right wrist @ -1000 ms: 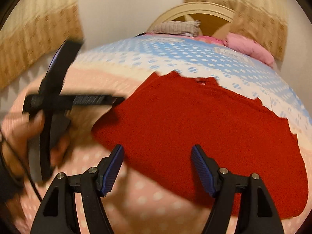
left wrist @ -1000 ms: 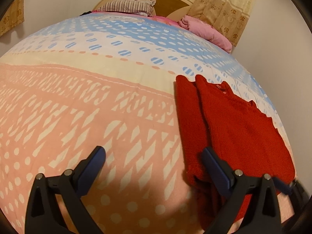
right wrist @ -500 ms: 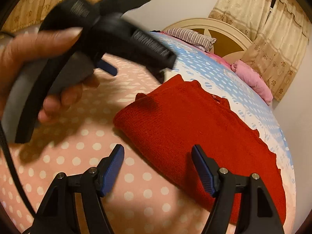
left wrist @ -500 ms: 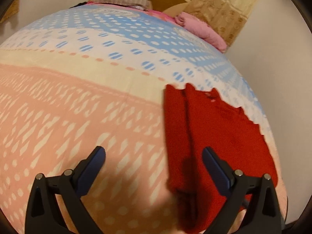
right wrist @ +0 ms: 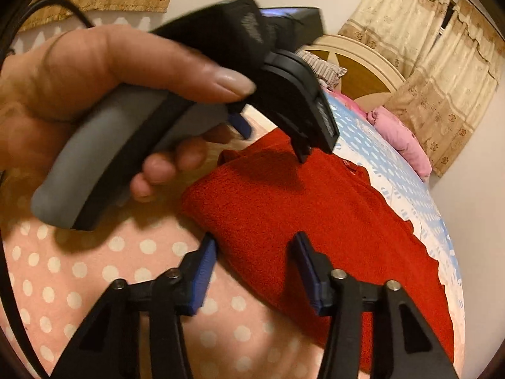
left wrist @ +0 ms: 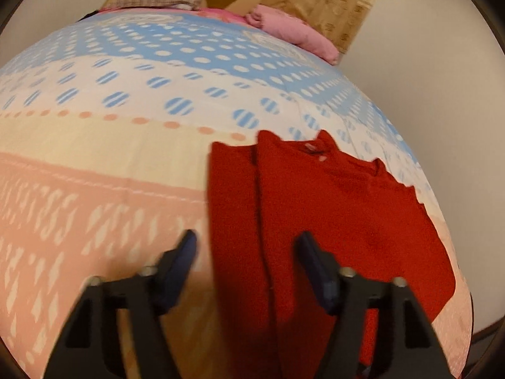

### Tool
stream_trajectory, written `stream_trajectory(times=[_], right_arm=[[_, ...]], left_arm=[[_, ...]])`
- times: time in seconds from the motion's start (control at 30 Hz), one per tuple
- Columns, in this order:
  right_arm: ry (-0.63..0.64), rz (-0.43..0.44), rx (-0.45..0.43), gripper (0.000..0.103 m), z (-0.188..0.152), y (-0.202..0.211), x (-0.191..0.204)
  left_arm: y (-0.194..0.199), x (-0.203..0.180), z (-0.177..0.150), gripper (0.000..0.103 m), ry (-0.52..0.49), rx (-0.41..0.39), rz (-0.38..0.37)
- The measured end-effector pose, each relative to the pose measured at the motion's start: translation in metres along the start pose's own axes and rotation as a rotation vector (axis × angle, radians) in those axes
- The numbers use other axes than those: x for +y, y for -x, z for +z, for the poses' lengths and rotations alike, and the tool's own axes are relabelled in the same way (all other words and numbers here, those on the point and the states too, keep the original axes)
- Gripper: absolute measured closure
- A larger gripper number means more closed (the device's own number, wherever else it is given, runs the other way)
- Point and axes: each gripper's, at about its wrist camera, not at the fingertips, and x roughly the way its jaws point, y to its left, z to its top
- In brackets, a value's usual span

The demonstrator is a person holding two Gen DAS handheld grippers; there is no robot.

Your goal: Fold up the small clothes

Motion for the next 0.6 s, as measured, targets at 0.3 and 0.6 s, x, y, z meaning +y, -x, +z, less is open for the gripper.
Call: stream_trajectory(times=[0.3,0.6], right_arm=[[0.021,-0.002,-0.015,0.079,-0.003,0.004,0.003],[0.036,0.004,-0.015,0.088,-0.004,0.007,0.007]], left_arm=[[0.009,0.013,-0.005,0.086,0.082,-0.032,-0.069],[0.004,0.024,-0.009,0.086,0.164,-0.025,-0.122]])
